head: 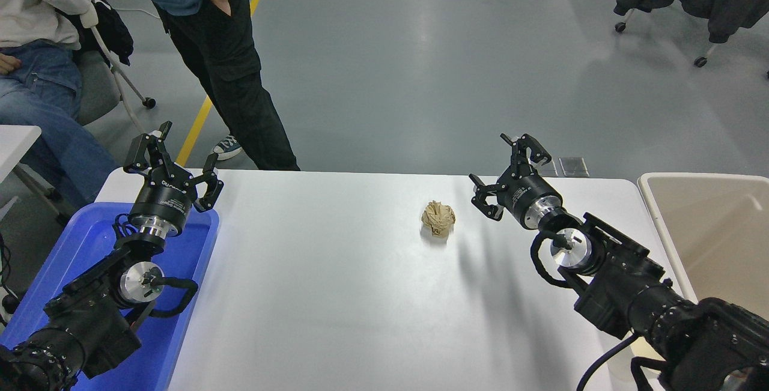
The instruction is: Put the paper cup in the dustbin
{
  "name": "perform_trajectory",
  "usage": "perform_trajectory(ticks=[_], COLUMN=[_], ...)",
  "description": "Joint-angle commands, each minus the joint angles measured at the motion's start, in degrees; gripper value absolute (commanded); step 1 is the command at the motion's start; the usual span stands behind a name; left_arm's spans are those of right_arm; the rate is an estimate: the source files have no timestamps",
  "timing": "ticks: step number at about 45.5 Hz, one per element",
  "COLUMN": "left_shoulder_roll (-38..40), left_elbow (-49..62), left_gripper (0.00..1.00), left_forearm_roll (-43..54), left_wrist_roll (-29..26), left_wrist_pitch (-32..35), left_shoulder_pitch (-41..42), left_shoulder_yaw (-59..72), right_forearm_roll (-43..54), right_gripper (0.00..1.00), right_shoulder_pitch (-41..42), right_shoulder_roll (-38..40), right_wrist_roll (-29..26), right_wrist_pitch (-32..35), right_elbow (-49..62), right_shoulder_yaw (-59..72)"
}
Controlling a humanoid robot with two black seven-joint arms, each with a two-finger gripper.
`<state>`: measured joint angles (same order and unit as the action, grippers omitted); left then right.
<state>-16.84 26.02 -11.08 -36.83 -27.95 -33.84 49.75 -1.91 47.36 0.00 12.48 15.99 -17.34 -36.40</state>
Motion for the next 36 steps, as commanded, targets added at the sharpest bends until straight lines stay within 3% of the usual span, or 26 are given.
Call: perform_trajectory(ticks=[1, 17, 29, 36], left_shoulder_roll=[0.06, -0.12, -0.12, -0.12], left_elbow=[0.00, 0.00, 0.00, 0.00], left_gripper=[1.00, 1.00, 1.00, 1.00], left_forearm_roll=[0.00, 0.00, 0.00, 0.00], left_wrist_roll=[0.09, 0.00, 0.00, 0.00], left_wrist_pitch=[0.00, 0.00, 0.00, 0.00], left_shoulder_pitch=[0.00, 0.00, 0.00, 0.00], left_shoulder_yaw=[0.00, -0.09, -0.09, -0.09], right_forearm_roll=[0.15, 0.50, 3.05, 9.72], right_gripper=[1.00, 1.00, 1.00, 1.00], right_shoulder_pitch=[0.02, -0.16, -0.07, 0.54], right_shoulder_roll=[0.09, 0.70, 13.44, 23.80], right_wrist_roll=[0.00, 0.00, -0.08, -0.26], right_wrist_pitch=[0.01, 0.62, -0.96, -0.96], right_elbow=[0.11, -3.83, -24.22, -31.61], right_shoulder_yaw=[-0.07, 0.45, 7.04, 13.63])
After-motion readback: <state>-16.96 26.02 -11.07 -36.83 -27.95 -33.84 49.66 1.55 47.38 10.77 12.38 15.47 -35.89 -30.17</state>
